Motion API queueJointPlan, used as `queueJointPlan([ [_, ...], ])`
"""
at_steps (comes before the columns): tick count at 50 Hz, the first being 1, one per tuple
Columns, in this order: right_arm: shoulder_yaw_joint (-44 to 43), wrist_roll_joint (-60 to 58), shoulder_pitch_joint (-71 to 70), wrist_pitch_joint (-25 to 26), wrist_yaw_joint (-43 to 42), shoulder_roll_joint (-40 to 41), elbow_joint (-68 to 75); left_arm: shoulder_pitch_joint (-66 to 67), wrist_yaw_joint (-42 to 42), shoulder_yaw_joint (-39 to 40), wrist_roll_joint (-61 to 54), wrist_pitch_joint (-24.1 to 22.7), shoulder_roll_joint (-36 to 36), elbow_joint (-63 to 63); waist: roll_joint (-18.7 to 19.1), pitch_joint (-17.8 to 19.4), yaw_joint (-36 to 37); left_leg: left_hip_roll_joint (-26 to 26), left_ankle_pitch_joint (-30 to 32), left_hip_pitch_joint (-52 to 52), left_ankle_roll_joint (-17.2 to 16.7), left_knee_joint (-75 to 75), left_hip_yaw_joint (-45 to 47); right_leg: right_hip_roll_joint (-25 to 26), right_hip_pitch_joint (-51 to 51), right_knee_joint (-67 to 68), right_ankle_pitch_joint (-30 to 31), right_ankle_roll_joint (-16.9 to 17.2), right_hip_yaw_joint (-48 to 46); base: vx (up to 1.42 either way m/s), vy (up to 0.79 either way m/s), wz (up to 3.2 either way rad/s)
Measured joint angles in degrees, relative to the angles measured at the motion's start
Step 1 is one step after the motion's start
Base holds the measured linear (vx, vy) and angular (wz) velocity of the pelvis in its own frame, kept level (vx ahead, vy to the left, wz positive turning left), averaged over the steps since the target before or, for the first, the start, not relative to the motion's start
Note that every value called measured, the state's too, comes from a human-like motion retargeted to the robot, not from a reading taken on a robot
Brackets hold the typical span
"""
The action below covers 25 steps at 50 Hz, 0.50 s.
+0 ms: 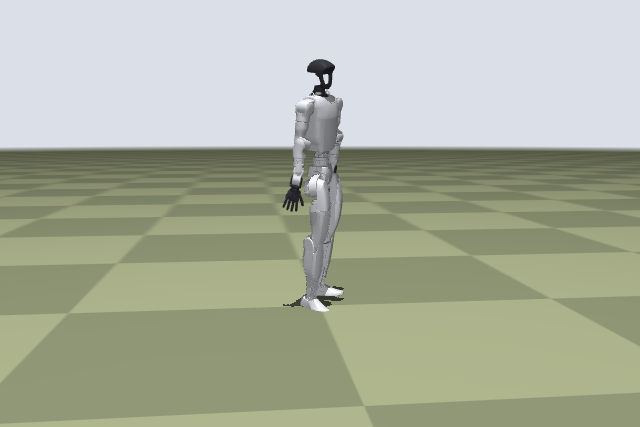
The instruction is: Upper body actions
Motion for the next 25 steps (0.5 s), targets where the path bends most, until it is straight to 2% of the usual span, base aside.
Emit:
queueJointPlan([
  [7,0.6,-0.3,2.4,-0.2,-0.8,-0.1,-1.0,1.0,-0.5,1.7,-0.9,-0.6,-1.6,0.7,-0.1,0.6,-0.4,-0.1,-0.1,0.3,0.0,-0.1,-0.1,-0.1,0.3,0.0,0.0,0.1,-0.1,0.0,0.0,0.03],
  [13,0.9,4.8,6.9,-3.2,1.1,0.7,-9.4,1.3,0.3,3.3,-0.1,-0.6,-2.8,-0.4,0.0,1.3,-5.4,-0.8,0.5,0.0,-0.1,0.2,-4.6,-1.1,0.9,-0.6,0.7,0.2,-4.7,0.01,0.02,0.64],
  [17,4.5,4.0,8.0,-5.1,-0.2,-0.4,-12.9,1.4,1.6,4.4,-0.9,-1.4,-3.4,-0.6,0.2,1.7,-8.6,-1.4,0.9,0.0,0.2,0.3,-6.9,-1.1,1.1,-1.0,1.4,-0.2,-7.1,0.01,0.01,0.45],
  [20,8.6,3.0,5.7,-6.8,0.5,-2.6,-11.3,0.5,2.0,4.6,-1.9,-0.9,-3.4,-0.1,0.4,1.9,-3.6,-0.3,0.3,0.6,0.1,-0.2,-1.3,-0.4,0.5,-0.3,0.5,0.1,-1.4,-0.04,0.02,-1.42],
  [23,10.0,4.0,2.0,-6.7,1.7,-3.4,-8.5,-0.8,0.1,4.4,-3.2,1.2,-3.2,-0.2,0.8,1.6,-2.4,0.0,0.2,0.5,0.0,-0.2,0.1,-0.3,-0.1,-0.1,0.7,0.2,-0.1,-0.05,0.01,-0.64],
  [25,8.9,6.5,-1.1,-6.8,-0.5,-2.9,-7.4,-2.9,-1.9,4.3,-5.1,2.7,-2.1,-0.1,1.0,1.2,-2.4,0.2,0.3,0.2,0.1,-0.2,0.4,-0.2,-0.3,-0.1,0.8,0.2,0.0,-0.05,-0.03,-0.08],
])
